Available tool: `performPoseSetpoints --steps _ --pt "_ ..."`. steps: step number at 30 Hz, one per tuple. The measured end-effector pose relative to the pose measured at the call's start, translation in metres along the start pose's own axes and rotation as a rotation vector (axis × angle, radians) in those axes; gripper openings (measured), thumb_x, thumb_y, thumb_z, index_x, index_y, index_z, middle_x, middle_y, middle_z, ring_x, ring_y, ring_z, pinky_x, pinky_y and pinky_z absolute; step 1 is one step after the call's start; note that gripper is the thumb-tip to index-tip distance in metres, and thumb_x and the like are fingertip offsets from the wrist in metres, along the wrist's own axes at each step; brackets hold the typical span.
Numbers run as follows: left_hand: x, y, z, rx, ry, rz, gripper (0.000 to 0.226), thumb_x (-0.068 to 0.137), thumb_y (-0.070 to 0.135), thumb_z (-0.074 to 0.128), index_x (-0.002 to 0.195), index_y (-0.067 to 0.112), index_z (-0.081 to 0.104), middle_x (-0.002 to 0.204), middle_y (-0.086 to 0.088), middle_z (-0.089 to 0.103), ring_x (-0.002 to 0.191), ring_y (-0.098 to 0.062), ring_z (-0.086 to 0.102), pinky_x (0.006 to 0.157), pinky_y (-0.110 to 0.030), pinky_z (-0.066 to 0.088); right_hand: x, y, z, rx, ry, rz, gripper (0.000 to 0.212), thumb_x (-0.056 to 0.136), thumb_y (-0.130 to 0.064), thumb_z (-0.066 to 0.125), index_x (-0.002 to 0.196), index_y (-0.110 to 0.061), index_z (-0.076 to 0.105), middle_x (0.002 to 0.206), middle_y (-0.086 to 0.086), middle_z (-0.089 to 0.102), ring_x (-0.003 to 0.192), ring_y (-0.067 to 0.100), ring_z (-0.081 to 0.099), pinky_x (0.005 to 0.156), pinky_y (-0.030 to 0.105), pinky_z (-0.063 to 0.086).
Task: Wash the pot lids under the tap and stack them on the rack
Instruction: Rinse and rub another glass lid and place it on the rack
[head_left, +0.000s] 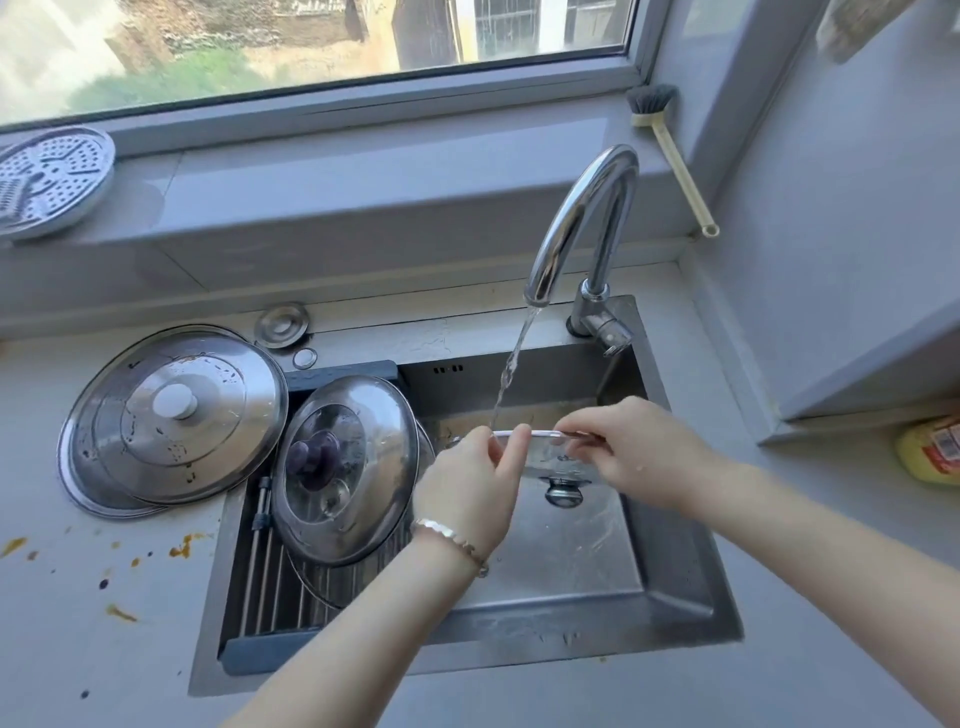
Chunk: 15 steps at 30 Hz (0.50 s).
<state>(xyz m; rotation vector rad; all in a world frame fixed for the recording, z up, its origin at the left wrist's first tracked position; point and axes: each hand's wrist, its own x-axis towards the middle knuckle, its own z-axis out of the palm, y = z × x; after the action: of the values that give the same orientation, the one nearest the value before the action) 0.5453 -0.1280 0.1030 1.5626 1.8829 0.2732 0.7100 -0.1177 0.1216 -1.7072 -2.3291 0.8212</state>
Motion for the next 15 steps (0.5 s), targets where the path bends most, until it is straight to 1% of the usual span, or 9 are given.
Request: performPoseSetpoints --steps 1,2,3,5,7,9,10,13,15 --pt "0.0 -0.008 -0.003 0.226 0.209 0.208 0.043 0.087 0.057 0.041 0.068 0.019 0.05 0.062 0.003 0.06 0.059 -0.019 0.059 0.049 -0.025 0.038 0.001 0.0 -0.01 0.039 -0.027 -0.009 0.026 0.087 -0.009 0.055 0.108 -0.019 0.068 0.093 -0.004 0.073 0.09 0.016 0.065 0.079 0.031 0.049" --pt "0.001 -0.014 -0.007 0.263 0.345 0.399 0.044 0.083 0.059 0.043 0.064 0.019 0.049 0.058 0.006 0.053 0.055 -0.016 0.053 0.045 -0.021 0.032 0.002 0.0 -0.019 0.056 -0.066 -0.039 0.028 0.086 -0.008 0.057 0.108 -0.021 0.068 0.091 -0.009 0.073 0.087 0.01 0.064 0.08 0.029 0.049" --pt "0.002 -0.019 -0.008 0.197 0.394 0.524 0.043 0.078 0.06 0.046 0.065 0.019 0.05 0.059 0.009 0.048 0.055 -0.013 0.047 0.046 -0.016 0.029 0.003 -0.002 -0.026 0.062 -0.11 -0.075 0.029 0.085 -0.008 0.058 0.108 -0.023 0.069 0.087 -0.012 0.072 0.082 0.005 0.063 0.078 0.026 0.049" --pt "0.011 -0.03 -0.009 0.042 0.329 0.61 0.046 0.072 0.061 0.051 0.08 0.016 0.058 0.072 0.011 0.047 0.067 -0.008 0.044 0.058 -0.013 0.032 0.008 -0.008 -0.037 0.062 -0.183 -0.137 0.031 0.084 -0.008 0.059 0.106 -0.027 0.069 0.083 -0.012 0.073 0.079 0.001 0.063 0.074 0.022 0.05" --pt "0.013 -0.034 -0.012 -0.088 0.132 0.582 0.05 0.072 0.063 0.048 0.09 0.018 0.063 0.076 0.014 0.051 0.073 -0.001 0.047 0.068 -0.012 0.036 0.015 -0.012 -0.043 0.099 -0.219 -0.166 0.033 0.082 -0.007 0.061 0.106 -0.029 0.069 0.079 -0.012 0.073 0.079 -0.001 0.064 0.073 0.018 0.05" --pt "0.01 -0.032 -0.01 -0.335 -0.093 0.461 0.043 0.078 0.058 0.048 0.08 0.02 0.068 0.076 0.013 0.065 0.07 -0.001 0.059 0.067 -0.013 0.046 0.024 -0.011 -0.041 0.19 -0.193 -0.175 0.033 0.079 -0.004 0.065 0.102 -0.026 0.072 0.073 -0.013 0.071 0.079 0.001 0.065 0.075 0.017 0.051" --pt "0.007 -0.029 -0.007 -0.477 -0.14 0.361 0.039 0.083 0.053 0.052 0.075 0.018 0.068 0.074 0.01 0.07 0.065 -0.004 0.065 0.062 -0.018 0.052 0.028 -0.008 -0.036 0.254 -0.151 -0.193 0.032 0.077 -0.001 0.067 0.1 -0.022 0.073 0.072 -0.016 0.068 0.081 0.002 0.064 0.076 0.015 0.05" --pt "0.009 -0.03 0.004 -0.705 -0.07 0.106 0.034 0.091 0.028 0.051 0.07 0.006 0.065 0.06 0.003 0.071 0.057 -0.012 0.07 0.054 -0.03 0.057 0.039 0.01 -0.007 0.395 0.198 -0.158 0.024 0.079 -0.006 0.069 0.101 -0.015 0.072 0.09 -0.012 0.062 0.089 -0.001 0.057 0.084 0.005 0.039" --pt "0.012 -0.036 0.005 -0.811 0.031 -0.004 0.042 0.093 0.028 0.047 0.072 -0.004 0.065 0.059 -0.004 0.071 0.056 -0.017 0.07 0.053 -0.03 0.057 0.044 0.031 0.018 0.464 0.471 0.174 0.029 0.088 -0.014 0.061 0.116 -0.014 0.064 0.115 -0.002 0.056 0.111 0.005 0.048 0.096 0.004 0.028"
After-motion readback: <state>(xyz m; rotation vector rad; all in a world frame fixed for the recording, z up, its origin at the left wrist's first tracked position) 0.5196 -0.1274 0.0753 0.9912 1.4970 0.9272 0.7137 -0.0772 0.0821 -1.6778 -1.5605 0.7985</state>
